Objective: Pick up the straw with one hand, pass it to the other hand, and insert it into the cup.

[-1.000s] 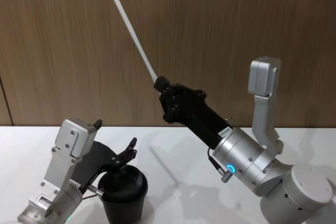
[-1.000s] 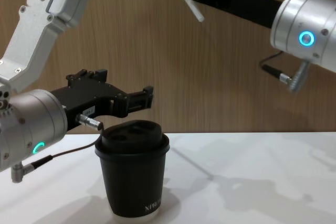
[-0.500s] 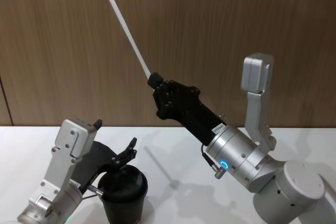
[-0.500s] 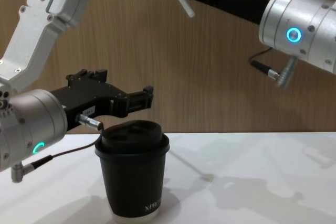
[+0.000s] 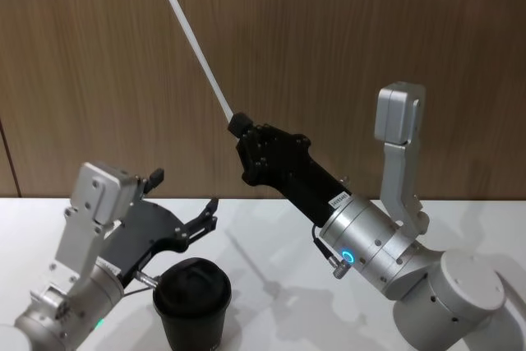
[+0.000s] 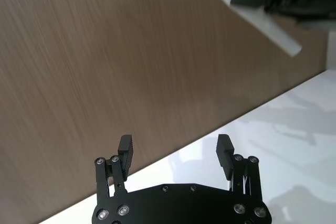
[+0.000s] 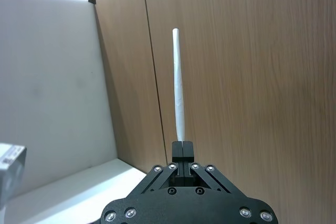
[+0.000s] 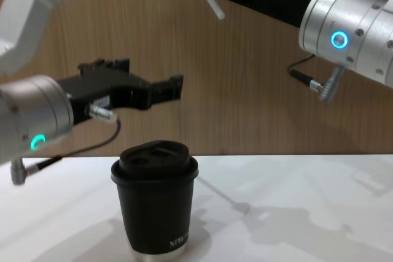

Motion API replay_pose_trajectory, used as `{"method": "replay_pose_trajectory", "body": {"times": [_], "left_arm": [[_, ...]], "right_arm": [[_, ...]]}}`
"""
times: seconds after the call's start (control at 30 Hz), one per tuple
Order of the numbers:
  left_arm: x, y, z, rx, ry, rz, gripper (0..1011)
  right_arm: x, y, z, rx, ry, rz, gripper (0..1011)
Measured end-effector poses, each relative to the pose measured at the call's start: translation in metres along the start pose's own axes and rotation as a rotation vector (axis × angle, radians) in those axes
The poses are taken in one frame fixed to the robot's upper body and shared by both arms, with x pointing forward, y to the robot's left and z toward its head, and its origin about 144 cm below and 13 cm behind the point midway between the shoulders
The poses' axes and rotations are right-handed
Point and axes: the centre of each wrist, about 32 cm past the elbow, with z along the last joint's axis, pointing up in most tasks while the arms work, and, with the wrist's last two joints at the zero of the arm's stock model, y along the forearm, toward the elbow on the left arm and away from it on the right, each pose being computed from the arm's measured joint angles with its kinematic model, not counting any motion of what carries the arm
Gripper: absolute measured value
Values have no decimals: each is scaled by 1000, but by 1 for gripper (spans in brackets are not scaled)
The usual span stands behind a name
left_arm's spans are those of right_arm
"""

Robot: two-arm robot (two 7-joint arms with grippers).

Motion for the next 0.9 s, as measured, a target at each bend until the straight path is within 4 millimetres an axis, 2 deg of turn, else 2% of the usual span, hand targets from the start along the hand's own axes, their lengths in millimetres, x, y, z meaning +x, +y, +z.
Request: {"method": "replay_pose_trajectory", "body": {"times": [0.43, 0.9], "left_arm": [[20, -3, 26, -95, 113, -99, 1000], [27, 1, 41, -178, 192, -172, 1000]], "right_arm": [[0, 1, 0, 1, 0, 1, 0], [0, 1, 0, 1, 0, 2, 0]]}}
